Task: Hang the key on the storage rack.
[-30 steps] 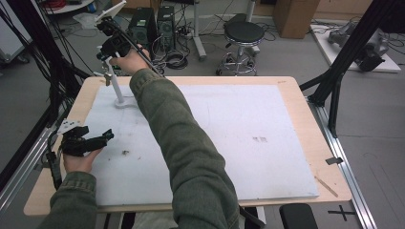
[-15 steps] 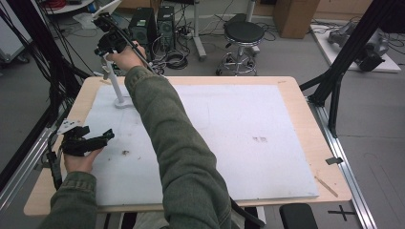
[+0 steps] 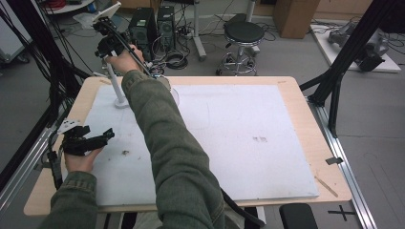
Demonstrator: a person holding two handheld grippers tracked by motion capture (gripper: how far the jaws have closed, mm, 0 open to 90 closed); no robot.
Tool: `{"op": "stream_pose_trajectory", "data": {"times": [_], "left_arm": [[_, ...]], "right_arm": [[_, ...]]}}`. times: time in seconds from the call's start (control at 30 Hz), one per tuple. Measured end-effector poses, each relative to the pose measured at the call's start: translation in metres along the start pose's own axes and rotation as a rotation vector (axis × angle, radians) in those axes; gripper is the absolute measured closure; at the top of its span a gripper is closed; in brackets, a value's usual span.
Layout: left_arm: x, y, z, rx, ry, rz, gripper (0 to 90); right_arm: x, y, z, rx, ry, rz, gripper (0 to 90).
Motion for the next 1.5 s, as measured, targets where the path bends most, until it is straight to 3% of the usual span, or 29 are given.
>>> {"op": "stream_pose_trajectory", "data": {"times": [0.17,0.23,0.33,0.43,0.5,0.6,0.9,1.0,1.17,1.27,1.5], "left_arm": [[0.0,0.0,0.001,-0.001,-0.001,-0.002,2.5],[0.0,0.0,0.0,-0.001,-0.001,-0.002,2.5],[0.0,0.0,0.0,0.0,0.0,-0.004,2.5],[0.0,-0.001,0.001,-0.004,-0.004,-0.009,2.5],[-0.001,-0.001,0.002,-0.005,-0.002,-0.009,2.5],[-0.001,-0.002,0.003,-0.007,-0.005,-0.012,2.5],[-0.001,-0.003,0.003,-0.009,-0.006,-0.016,2.5],[-0.001,-0.003,0.003,-0.011,-0.005,-0.016,2.5],[-0.001,-0.004,0.004,-0.012,-0.005,-0.019,2.5],[-0.001,-0.004,0.004,-0.012,-0.005,-0.019,2.5],[-0.001,-0.003,0.004,-0.012,-0.01,-0.02,2.5]], "right_arm": [[-0.001,-0.002,-0.001,0.004,0.011,0.015,86.5],[-0.003,0.0,0.0,0.026,-0.017,0.015,75.4],[-0.004,0.006,0.0,0.05,-0.022,0.031,59.3],[-0.007,0.014,0.0,0.117,-0.012,0.042,44.8],[-0.009,0.018,0.0,0.12,-0.006,0.026,37.0],[-0.012,0.022,0.0,0.085,0.004,-0.012,28.5],[-0.023,0.03,0.0,0.073,0.031,-0.068,18.3],[-0.027,0.033,-0.002,0.044,0.05,-0.1,13.0],[-0.032,0.045,-0.001,0.067,0.048,-0.1,10.3],[-0.037,0.053,0.0,0.052,0.062,-0.11,1.4],[-0.054,0.075,0.011,0.036,0.049,-0.08,1.3]]}}
Point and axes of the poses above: each handheld gripper's, and its own axes: y roughly backward along the jaws, x roughly out of its top, z roughly to its right, the point moved 2 cm from there along -y, roughly forward along the jaws, and after that the axes turned 5 degrees about x, right-handed, at the moved point
